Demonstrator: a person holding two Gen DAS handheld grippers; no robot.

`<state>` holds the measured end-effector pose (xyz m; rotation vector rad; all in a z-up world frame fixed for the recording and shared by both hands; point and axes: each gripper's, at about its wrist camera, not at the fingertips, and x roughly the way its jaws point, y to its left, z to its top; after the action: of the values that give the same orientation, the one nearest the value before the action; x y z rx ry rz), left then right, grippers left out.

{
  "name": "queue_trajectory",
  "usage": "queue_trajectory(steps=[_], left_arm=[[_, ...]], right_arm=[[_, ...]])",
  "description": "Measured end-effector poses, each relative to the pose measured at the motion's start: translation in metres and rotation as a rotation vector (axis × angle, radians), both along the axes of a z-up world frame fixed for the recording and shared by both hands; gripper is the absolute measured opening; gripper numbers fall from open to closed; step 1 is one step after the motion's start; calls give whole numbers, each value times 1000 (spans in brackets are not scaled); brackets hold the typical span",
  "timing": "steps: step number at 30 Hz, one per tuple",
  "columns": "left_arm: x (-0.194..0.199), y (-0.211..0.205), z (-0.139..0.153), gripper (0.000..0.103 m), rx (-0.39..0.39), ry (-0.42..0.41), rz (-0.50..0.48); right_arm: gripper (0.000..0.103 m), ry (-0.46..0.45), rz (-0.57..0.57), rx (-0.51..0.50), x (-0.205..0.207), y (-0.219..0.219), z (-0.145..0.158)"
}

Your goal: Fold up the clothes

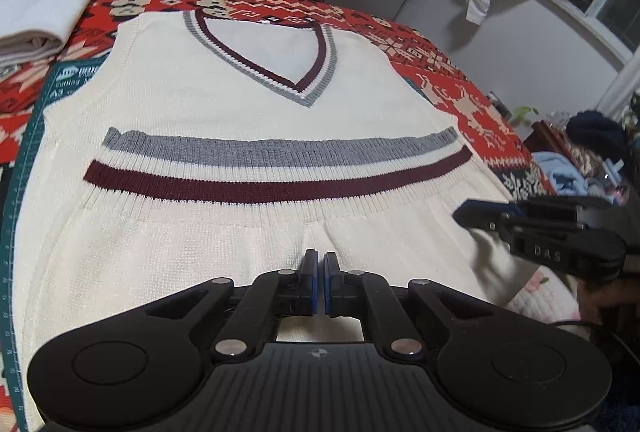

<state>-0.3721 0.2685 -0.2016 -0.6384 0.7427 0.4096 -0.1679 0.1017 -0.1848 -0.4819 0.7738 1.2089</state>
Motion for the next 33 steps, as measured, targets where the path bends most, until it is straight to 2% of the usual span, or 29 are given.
queue_trajectory(steps=[7, 11, 22, 25, 28, 32, 33], left_arm=[[0, 0, 0, 4, -7, -2, 5], [1, -4, 0, 4, 28, 7, -8], [-3, 14, -4, 3, -89, -17, -20], [-4, 19, -5, 3, -123, -24, -23], [-1, 23, -2, 3, -151, 8, -33], [3, 20, 12, 3, -115, 74, -80], [2, 18, 18, 8, -95, 78, -92]], right_arm=[[9, 0, -4, -8, -1, 0, 1], [9, -7, -8, -8, -3, 0, 1], [9, 2, -36, -39, -3, 6, 3], [9, 28, -34, -55, 2, 8, 5], [9, 59, -31, -73, 7, 9, 7], [11, 77, -10, -67, 13, 5, 16], [11, 74, -3, -52, 14, 3, 20]])
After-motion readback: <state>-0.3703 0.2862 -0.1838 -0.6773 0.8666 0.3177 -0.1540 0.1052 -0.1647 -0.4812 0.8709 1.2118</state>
